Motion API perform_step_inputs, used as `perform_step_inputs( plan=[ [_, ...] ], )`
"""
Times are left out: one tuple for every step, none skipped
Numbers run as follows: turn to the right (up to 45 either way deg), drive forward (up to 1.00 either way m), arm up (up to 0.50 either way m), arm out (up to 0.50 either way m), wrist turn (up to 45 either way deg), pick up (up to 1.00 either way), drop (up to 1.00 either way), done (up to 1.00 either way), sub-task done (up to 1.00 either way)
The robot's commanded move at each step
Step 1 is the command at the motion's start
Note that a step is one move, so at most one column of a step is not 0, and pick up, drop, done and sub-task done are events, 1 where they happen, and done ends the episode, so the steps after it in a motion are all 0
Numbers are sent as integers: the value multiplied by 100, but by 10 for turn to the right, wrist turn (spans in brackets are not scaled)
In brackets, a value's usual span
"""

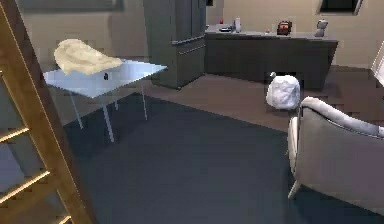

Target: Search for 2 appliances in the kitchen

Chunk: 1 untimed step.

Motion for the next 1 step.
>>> perform_step_inputs(
  plan=[
    [60,0,0,0,0,0,0,0,0]
  ],
)
